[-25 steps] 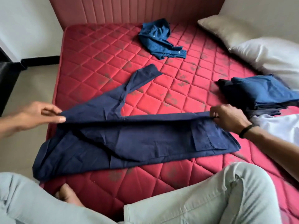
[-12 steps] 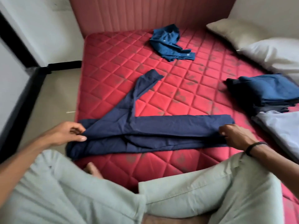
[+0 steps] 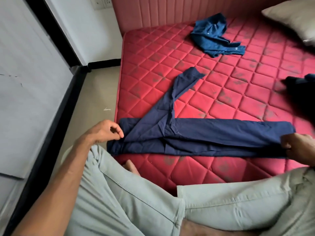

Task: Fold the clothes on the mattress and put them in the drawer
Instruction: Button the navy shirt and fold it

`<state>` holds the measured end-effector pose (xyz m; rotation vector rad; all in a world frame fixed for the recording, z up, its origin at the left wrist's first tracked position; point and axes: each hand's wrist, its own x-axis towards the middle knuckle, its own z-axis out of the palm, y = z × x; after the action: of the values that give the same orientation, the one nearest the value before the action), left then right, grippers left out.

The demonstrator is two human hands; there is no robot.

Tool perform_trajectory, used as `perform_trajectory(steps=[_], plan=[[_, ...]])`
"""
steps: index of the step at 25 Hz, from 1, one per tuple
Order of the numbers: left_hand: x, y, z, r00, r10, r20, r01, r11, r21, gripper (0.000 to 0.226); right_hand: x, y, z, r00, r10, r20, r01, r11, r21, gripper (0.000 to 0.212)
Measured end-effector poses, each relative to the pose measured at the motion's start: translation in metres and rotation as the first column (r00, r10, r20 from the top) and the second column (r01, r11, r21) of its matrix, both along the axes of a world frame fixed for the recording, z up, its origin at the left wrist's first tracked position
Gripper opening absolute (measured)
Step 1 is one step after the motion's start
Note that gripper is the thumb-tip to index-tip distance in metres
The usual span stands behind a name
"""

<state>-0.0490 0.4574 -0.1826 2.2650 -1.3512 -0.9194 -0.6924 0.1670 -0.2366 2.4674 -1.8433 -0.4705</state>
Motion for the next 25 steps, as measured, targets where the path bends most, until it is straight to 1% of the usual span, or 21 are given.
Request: perform_trajectory(steps=[1, 2, 3, 4, 6, 7, 8, 9, 10, 11, 12, 13, 15, 17, 18, 20, 22, 23, 24, 25], plan=[[-0.001, -0.001, 0.000, 0.999, 0.009, -0.040, -0.009, 1.000, 0.003, 0.025, 0.003, 0.012, 0.013, 0.996, -0.084, 0.017, 0.082, 0.993, 0.081, 0.022], [-0.006, -0.002, 0.001, 0.994, 0.023, -0.110, -0.021, 0.999, 0.026, 0.018, 0.015, 0.019, 0.027, 0.992, -0.115, 0.052, 0.110, 0.990, 0.089, 0.026], [-0.012, -0.004, 0.003, 0.982, 0.035, -0.187, -0.023, 0.997, 0.068, 0.016, 0.025, 0.027, 0.039, 0.992, -0.118, 0.053, 0.113, 0.990, 0.083, 0.028], [-0.020, -0.007, 0.004, 0.965, 0.053, -0.258, -0.018, 0.990, 0.137, 0.023, 0.036, 0.036, 0.050, 0.994, -0.096, 0.059, 0.091, 0.992, 0.088, 0.028], [-0.028, -0.009, 0.008, 0.933, 0.099, -0.345, 0.002, 0.960, 0.280, 0.049, 0.044, 0.042, 0.054, 0.994, -0.031, 0.107, 0.021, 0.995, 0.094, 0.031], [-0.029, -0.010, 0.010, 0.923, 0.104, -0.370, 0.019, 0.949, 0.315, 0.070, 0.044, 0.042, 0.054, 0.991, -0.023, 0.128, 0.009, 0.994, 0.108, 0.033], [-0.027, -0.010, 0.011, 0.920, 0.094, -0.381, 0.036, 0.947, 0.319, 0.092, 0.043, 0.041, 0.052, 0.989, -0.012, 0.147, -0.006, 0.993, 0.120, 0.033], [-0.026, -0.010, 0.010, 0.924, 0.085, -0.373, 0.033, 0.954, 0.299, 0.110, 0.042, 0.041, 0.054, 0.987, -0.033, 0.155, 0.013, 0.992, 0.125, 0.031], [-0.023, -0.010, 0.007, 0.934, 0.091, -0.346, 0.004, 0.965, 0.263, 0.121, 0.041, 0.040, 0.055, 0.984, -0.058, 0.170, 0.039, 0.992, 0.117, 0.029], [-0.021, -0.010, 0.004, 0.942, 0.108, -0.316, -0.035, 0.973, 0.230, 0.123, 0.040, 0.039, 0.056, 0.980, -0.088, 0.177, 0.072, 0.993, 0.094, 0.028], [-0.017, -0.009, 0.001, 0.949, 0.116, -0.294, -0.055, 0.977, 0.207, 0.117, 0.038, 0.039, 0.055, 0.975, -0.121, 0.184, 0.111, 0.992, 0.063, 0.029], [-0.016, -0.010, -0.001, 0.952, 0.122, -0.281, -0.065, 0.976, 0.206, 0.103, 0.037, 0.040, 0.055, 0.970, -0.159, 0.184, 0.156, 0.987, 0.031, 0.029], [-0.019, -0.011, -0.003, 0.961, 0.107, -0.255, -0.036, 0.963, 0.269, 0.065, 0.033, 0.039, 0.051, 0.972, -0.175, 0.157, 0.172, 0.985, 0.030, 0.024], [-0.020, -0.012, -0.005, 0.967, 0.078, -0.244, 0.002, 0.951, 0.310, 0.035, 0.037, 0.037, 0.050, 0.990, -0.140, 0.029, 0.138, 0.988, 0.071, 0.021], [-0.019, -0.012, -0.006, 0.971, 0.065, -0.231, 0.010, 0.950, 0.311, 0.025, 0.041, 0.034, 0.049, 0.991, -0.121, -0.056, 0.126, 0.988, 0.092, 0.022], [-0.014, -0.013, -0.007, 0.979, 0.029, -0.201, 0.035, 0.950, 0.310, 0.015, 0.062, 0.030, 0.054, 0.968, -0.084, -0.238, 0.112, 0.988, 0.106, 0.027], [-0.013, -0.014, -0.008, 0.983, -0.006, -0.185, 0.070, 0.937, 0.342, 0.016, 0.088, 0.030, 0.068, 0.937, -0.051, -0.344, 0.092, 0.990, 0.106, 0.031], [-0.015, -0.015, -0.007, 0.983, -0.021, -0.180, 0.084, 0.931, 0.355, 0.018, 0.109, 0.026, 0.075, 0.941, -0.046, -0.335, 0.087, 0.990, 0.109, 0.032], [-0.018, -0.016, -0.008, 0.984, -0.030, -0.178, 0.094, 0.926, 0.366, 0.021, 0.131, 0.021, 0.081, 0.965, -0.039, -0.261, 0.069, 0.992, 0.108, 0.033], [-0.019, -0.018, -0.008, 0.985, -0.026, -0.172, 0.087, 0.929, 0.359, 0.025, 0.160, 0.010, 0.088, 0.992, -0.033, -0.122, 0.048, 0.992, 0.118, 0.032]])
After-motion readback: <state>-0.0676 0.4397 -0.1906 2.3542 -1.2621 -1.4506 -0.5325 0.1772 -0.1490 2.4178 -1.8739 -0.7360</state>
